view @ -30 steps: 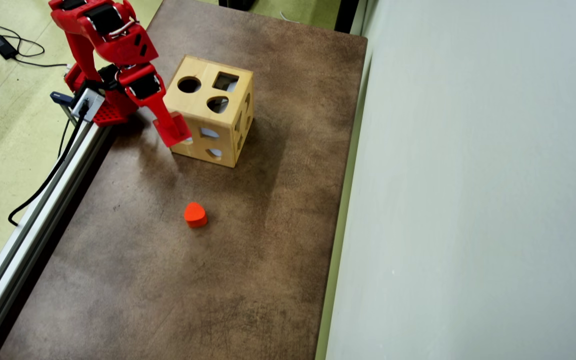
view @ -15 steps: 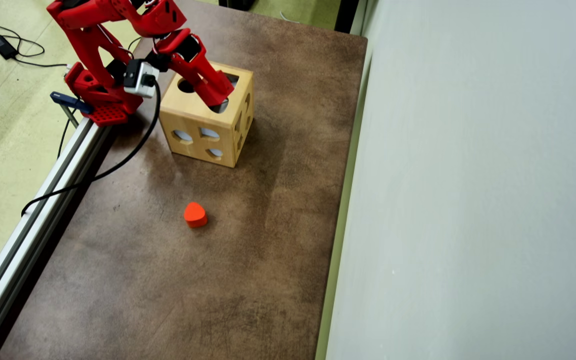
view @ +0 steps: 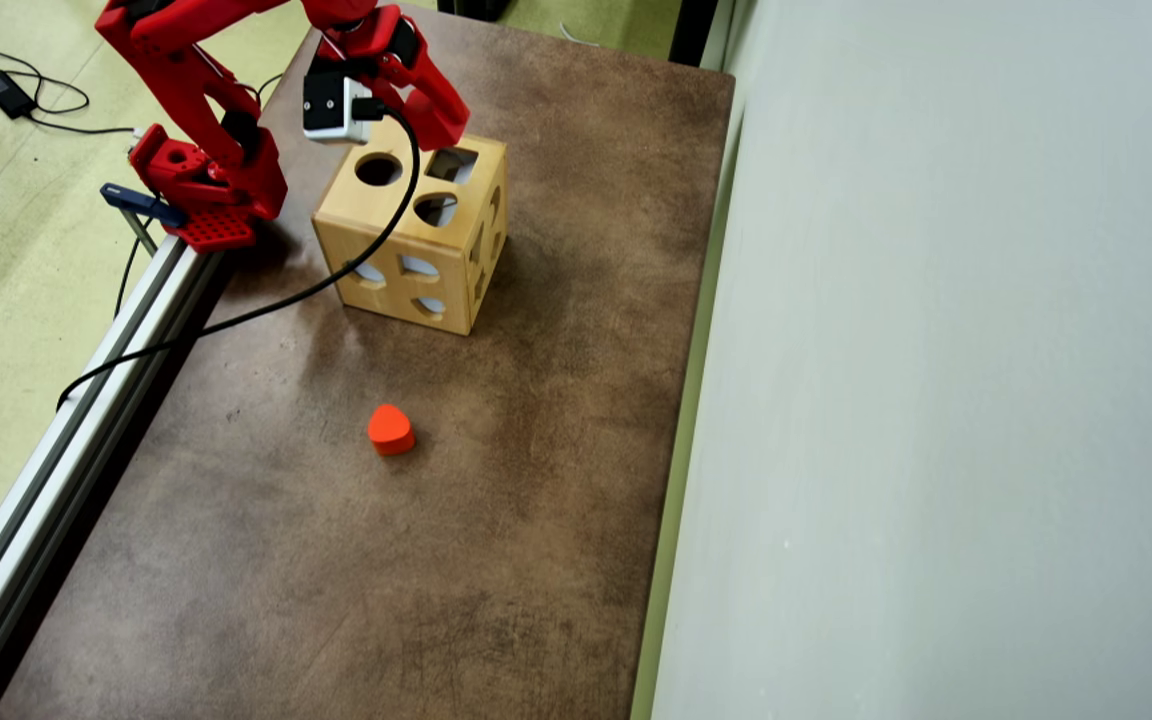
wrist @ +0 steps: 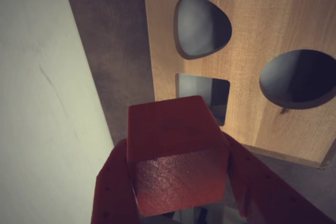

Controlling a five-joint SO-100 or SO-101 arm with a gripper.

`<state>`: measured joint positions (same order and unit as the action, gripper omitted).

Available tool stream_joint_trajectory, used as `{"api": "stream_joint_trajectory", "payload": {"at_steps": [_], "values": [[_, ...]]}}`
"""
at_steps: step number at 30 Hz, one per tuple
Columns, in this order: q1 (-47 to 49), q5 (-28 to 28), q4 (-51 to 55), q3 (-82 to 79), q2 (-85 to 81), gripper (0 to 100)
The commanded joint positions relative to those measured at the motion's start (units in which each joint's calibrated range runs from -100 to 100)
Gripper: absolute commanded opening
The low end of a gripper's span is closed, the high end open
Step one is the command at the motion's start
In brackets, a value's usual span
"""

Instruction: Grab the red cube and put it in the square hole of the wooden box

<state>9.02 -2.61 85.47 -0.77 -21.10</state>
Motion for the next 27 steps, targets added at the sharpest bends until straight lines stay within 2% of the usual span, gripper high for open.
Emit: {"api": "stream_joint_trajectory", "payload": {"at_steps": [1, 10, 27], "values": [[0.56, 0.44, 0.37, 2.11, 2.29, 1], [3.31, 0.44, 0.37, 2.11, 5.6, 1], [2.5, 0.0, -0.03, -3.44, 8.66, 1]]}}
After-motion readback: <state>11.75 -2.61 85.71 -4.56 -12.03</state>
